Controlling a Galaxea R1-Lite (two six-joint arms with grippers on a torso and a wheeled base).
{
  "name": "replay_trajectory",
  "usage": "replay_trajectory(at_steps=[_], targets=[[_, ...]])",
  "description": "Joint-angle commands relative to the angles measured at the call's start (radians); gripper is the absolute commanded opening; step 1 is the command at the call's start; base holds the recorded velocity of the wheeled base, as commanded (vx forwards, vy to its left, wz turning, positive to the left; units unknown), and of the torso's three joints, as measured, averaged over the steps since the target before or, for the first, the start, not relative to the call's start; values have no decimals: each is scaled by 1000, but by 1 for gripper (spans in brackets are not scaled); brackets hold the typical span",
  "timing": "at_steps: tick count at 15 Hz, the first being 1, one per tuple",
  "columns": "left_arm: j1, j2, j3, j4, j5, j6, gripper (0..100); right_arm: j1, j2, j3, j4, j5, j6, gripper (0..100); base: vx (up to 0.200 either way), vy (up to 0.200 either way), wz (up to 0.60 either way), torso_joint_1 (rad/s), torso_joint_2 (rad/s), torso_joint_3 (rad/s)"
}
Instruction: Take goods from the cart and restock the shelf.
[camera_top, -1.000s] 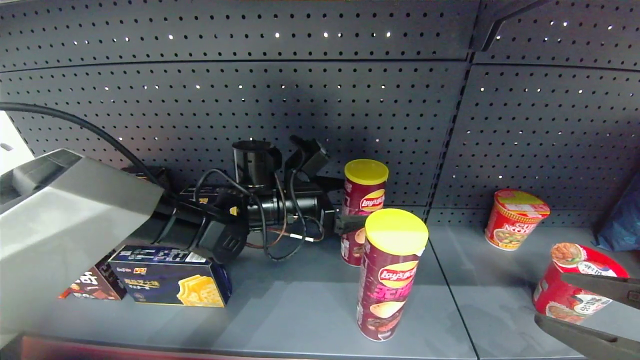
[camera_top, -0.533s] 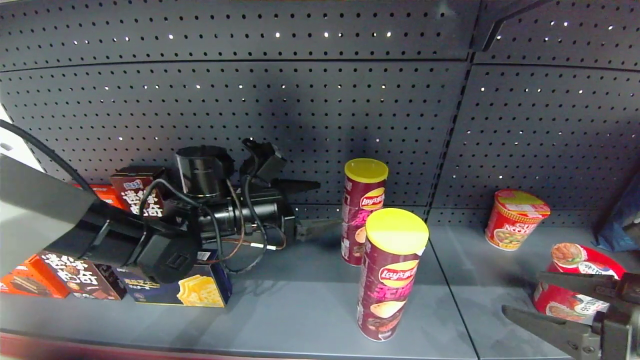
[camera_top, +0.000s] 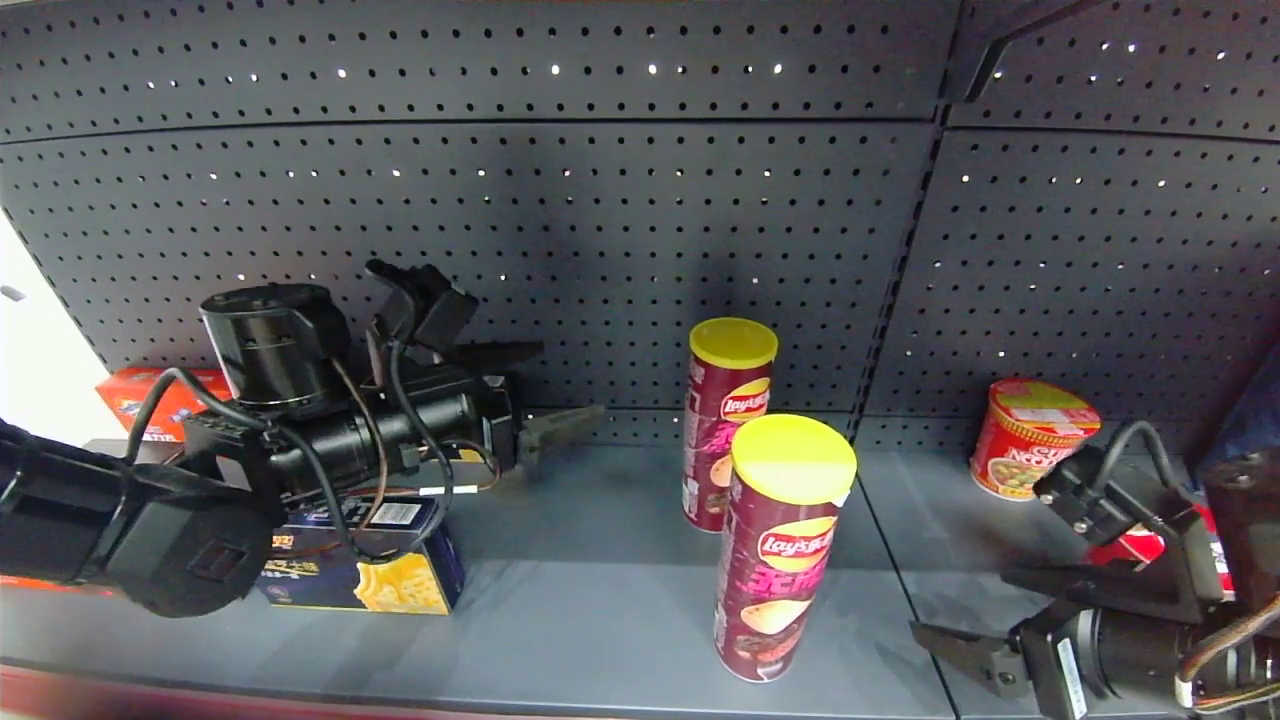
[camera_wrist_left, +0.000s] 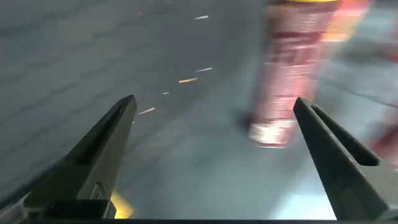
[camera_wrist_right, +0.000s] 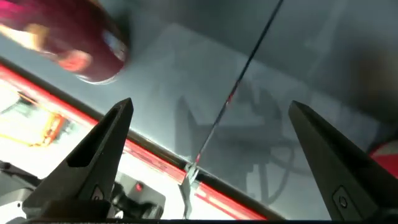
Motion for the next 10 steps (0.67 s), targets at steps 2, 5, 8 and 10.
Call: replay_trajectory(at_steps=[2, 5, 8, 10], targets=[[-12, -71, 54, 6, 242, -2, 100, 25, 78, 7, -24, -28, 18, 100, 0, 0, 0, 0, 0, 0], [-23, -129, 78, 37, 319, 9, 100, 21, 128, -15, -60, -28, 19, 100, 0, 0, 0, 0, 0, 0], [-11, -138, 79, 58, 319, 58, 100, 30, 155, -41, -83, -26, 18, 100, 0, 0, 0, 0, 0, 0], [-1, -137, 79, 58, 319, 60, 100, 48, 180, -53, -89, -24, 18, 100, 0, 0, 0, 0, 0, 0]])
